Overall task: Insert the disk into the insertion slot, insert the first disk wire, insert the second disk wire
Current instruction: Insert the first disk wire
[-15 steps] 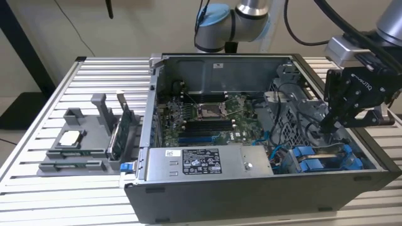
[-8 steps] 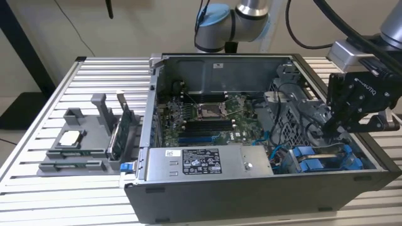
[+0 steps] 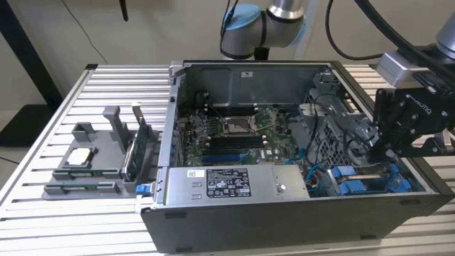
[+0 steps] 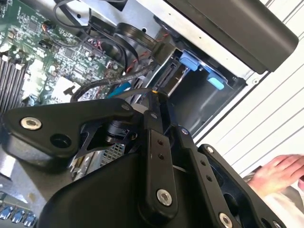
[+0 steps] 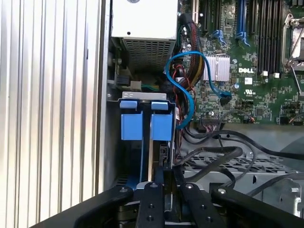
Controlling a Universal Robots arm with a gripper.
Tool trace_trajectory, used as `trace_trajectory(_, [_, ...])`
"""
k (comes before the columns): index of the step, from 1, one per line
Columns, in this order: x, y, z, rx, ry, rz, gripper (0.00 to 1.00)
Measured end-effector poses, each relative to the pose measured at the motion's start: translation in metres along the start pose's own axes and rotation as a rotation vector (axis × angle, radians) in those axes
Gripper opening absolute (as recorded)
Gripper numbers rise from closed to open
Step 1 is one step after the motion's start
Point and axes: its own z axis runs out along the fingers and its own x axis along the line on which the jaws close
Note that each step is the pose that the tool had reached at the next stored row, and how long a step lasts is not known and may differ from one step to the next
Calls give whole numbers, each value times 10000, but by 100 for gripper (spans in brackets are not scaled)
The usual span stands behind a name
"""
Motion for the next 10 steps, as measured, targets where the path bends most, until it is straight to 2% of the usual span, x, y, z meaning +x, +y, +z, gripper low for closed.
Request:
trace_trajectory(8, [9,-1,3,7,17,0,19])
trace_trajectory(10, [9,-1,9,32,52,2,19])
